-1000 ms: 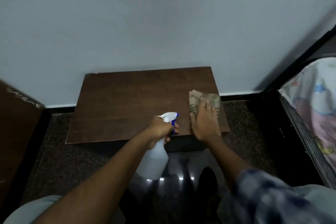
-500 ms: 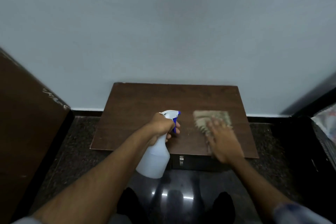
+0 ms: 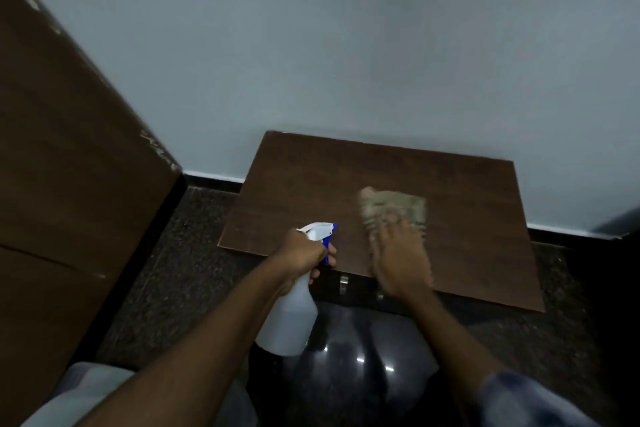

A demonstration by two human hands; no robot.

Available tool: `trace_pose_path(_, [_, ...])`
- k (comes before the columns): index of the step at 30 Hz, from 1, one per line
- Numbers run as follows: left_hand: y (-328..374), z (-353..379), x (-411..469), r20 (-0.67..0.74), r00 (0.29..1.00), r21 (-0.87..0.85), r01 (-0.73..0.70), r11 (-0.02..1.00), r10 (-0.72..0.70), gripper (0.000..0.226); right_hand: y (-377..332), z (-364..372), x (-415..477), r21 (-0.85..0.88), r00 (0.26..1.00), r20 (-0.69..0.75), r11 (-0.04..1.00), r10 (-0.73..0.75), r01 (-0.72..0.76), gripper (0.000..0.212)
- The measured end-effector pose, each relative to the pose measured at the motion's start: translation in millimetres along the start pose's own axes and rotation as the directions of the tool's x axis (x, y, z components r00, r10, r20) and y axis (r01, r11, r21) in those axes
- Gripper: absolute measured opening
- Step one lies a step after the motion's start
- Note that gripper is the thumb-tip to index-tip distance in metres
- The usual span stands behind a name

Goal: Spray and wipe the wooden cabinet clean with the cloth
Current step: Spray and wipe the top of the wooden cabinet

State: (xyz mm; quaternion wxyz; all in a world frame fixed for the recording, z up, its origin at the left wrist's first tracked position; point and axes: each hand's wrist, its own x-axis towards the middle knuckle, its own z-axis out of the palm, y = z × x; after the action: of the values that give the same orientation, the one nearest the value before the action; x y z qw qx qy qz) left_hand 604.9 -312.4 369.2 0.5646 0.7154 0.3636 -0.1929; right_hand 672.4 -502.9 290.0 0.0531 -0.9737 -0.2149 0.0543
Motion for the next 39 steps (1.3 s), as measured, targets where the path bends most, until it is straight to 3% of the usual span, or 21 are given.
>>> trace_pose_path(2, [-8.2,-11.0,-4.7,-0.049,0.999,-0.028,-0.009,1.0,0.008,0.026,-12.9,9.1,-23.9,0.012,0.956,0.066,0.958,-0.287,0.287,0.056])
trace_pose_path(3, [-12.4,-16.8,-6.4,-0.067,0.998,-0.045,-0.008,0.999,0.005,0.026,-7.1,8.0,-29.2,0.031,0.955,0.077,0.958,-0.286,0.285,0.057])
trace_pose_path(7, [-26.3,-35.4,-9.2,-0.07,0.998,-0.075,-0.009,0.997,0.004,0.026,3.8,1.4,0.0,0.036,0.995,-0.01,0.995,0.096,-0.095,0.058])
trace_pose_path(9, [-31.3,-37.6,-9.3,-0.086,0.996,-0.087,-0.017,0.996,0.01,0.025,-30.6,1.6,14.4,0.048,0.993,0.023,0.992,0.114,-0.115,0.061])
trace_pose_path(12, [-36.4,-42.7,-12.8,-0.118,0.993,-0.141,-0.035,0.989,0.019,0.022,-66.2,11.1,-4.3,0.013,0.967,0.075,0.97,-0.243,0.243,0.064])
trace_pose_path(14, [-39.1,-56.2,-14.3,-0.122,0.992,-0.163,-0.032,0.986,0.012,0.023,-58.5,10.9,-14.4,0.041,0.928,0.099,0.933,-0.359,0.357,0.061])
trace_pose_path(15, [-40.1,-65.5,-13.7,-0.131,0.991,-0.175,-0.026,0.984,0.003,0.024,-57.1,9.2,-6.7,0.043,0.942,0.087,0.946,-0.325,0.322,0.061])
trace_pose_path(18, [-41.7,-89.3,-11.6,-0.166,0.986,-0.191,-0.002,0.982,-0.03,0.029,-89.8,1.0,37.2,0.08,0.997,0.079,0.997,0.0,-0.006,0.057])
trace_pose_path(19, [-42.0,-96.3,-10.6,-0.177,0.984,-0.192,-0.001,0.981,-0.034,0.03,-115.0,-0.8,42.9,0.059,0.997,0.082,0.998,0.016,-0.021,0.057])
trace_pose_path(21, [-43.6,-109.4,-9.6,-0.209,0.977,-0.196,-0.016,0.98,-0.026,0.032,-161.2,5.1,34.8,0.022,0.965,0.088,0.969,-0.247,0.247,0.06])
trace_pose_path(22, [-44.9,-115.9,-7.9,-0.224,0.974,-0.201,-0.026,0.979,-0.021,0.033,-170.7,10.1,22.1,0.015,0.907,0.123,0.914,-0.403,0.405,0.06])
trace_pose_path(24, [-48.0,-131.1,-2.4,-0.226,0.974,-0.211,-0.036,0.977,-0.013,0.035,-158.7,14.5,7.5,0.039,0.832,0.14,0.842,-0.537,0.537,0.059])
trace_pose_path(26, [-47.9,-145.7,2.8,-0.189,0.982,-0.221,-0.049,0.974,0.006,0.037,-140.3,13.3,25.8,0.042,0.881,0.091,0.885,-0.465,0.463,0.058])
trace_pose_path(28, [-44.0,-156.4,8.0,-0.17,0.985,-0.214,-0.056,0.975,0.019,0.038,-140.0,11.2,57.9,0.033,0.962,0.059,0.964,-0.267,0.265,0.058])
trace_pose_path(30, [-34.8,-161.7,14.2,-0.17,0.985,-0.177,-0.06,0.982,0.03,0.037,-164.4,7.8,74.8,0.066,0.993,0.055,0.993,-0.101,0.098,0.057])
trace_pose_path(31, [-28.1,-164.3,17.9,-0.169,0.985,-0.166,-0.068,0.984,0.04,0.036,-177.4,10.7,75.4,0.073,0.992,0.053,0.991,-0.115,0.111,0.059])
trace_pose_path(33, [-12.0,-171.2,25.3,-0.169,0.984,-0.176,-0.093,0.98,0.063,0.031,-186.3,15.7,64.3,0.053,0.954,0.103,0.959,-0.281,0.277,0.064])
trace_pose_path(35, [4.9,-180.2,35.9,-0.16,0.984,-0.171,-0.1,0.98,0.072,0.03,-164.9,19.0,58.6,0.045,0.923,0.124,0.931,-0.364,0.361,0.068])
trace_pose_path(36, [12.8,-184.5,42.1,-0.149,0.986,-0.158,-0.1,0.982,0.076,0.033,-152.5,18.6,65.7,0.044,0.937,0.103,0.943,-0.333,0.33,0.067])
trace_pose_path(39, [34.5,-191.3,58.0,-0.14,0.986,-0.121,-0.108,0.987,0.09,0.034,-140.5,9.6,121.1,0.082,0.997,0.056,0.995,-0.061,0.057,0.06])
